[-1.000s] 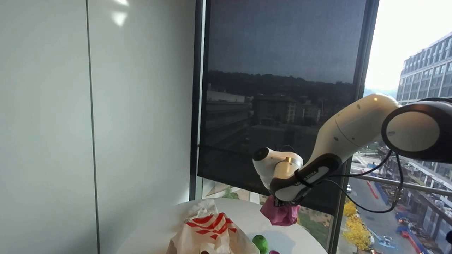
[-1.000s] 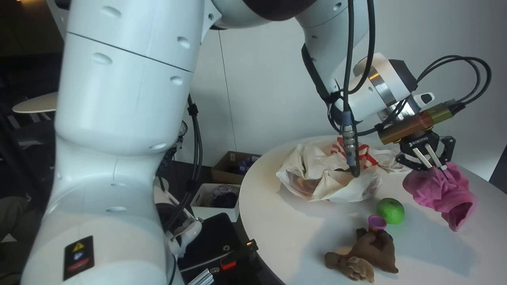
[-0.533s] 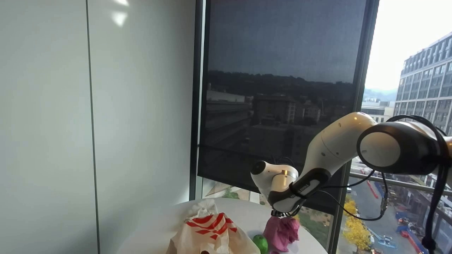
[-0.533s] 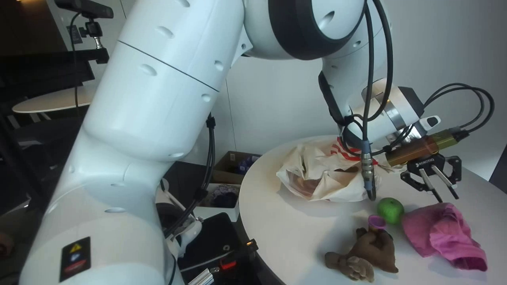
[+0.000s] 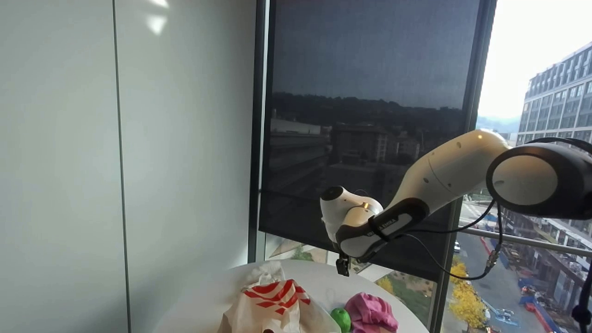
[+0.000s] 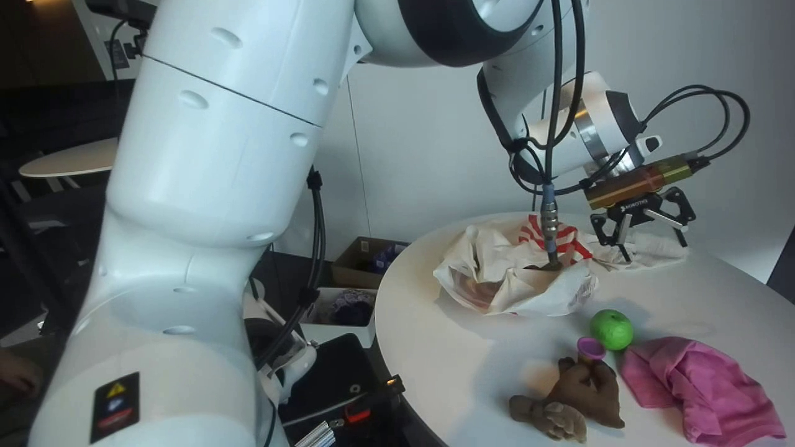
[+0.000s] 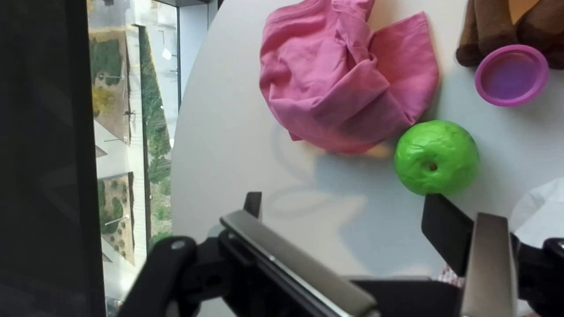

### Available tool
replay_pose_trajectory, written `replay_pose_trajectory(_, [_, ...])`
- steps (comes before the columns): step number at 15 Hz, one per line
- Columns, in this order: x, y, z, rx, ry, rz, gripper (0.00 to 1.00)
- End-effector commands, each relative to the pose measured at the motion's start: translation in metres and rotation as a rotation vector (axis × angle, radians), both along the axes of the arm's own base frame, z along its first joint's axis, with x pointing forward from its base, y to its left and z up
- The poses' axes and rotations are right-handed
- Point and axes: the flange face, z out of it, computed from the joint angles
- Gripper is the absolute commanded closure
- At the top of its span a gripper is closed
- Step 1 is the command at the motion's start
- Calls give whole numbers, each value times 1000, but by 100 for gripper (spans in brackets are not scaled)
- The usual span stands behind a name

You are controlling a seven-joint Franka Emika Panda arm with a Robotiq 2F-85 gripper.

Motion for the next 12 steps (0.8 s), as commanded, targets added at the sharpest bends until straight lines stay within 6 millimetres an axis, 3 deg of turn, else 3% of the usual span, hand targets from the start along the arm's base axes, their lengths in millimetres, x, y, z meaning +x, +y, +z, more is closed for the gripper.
replay_pose_trajectory(1, [-16,42,60,138,68,144,0])
replay_pose_trajectory(3, [-20,68,78,232,101,223,0])
replay_pose_trajectory(6, [-28,95,81,380,208,282,0])
replay_pose_trajectory(9, [-36,106,74,448,305,291,0])
replay_pose_trajectory(12, [-41,104,68,465,348,281,0])
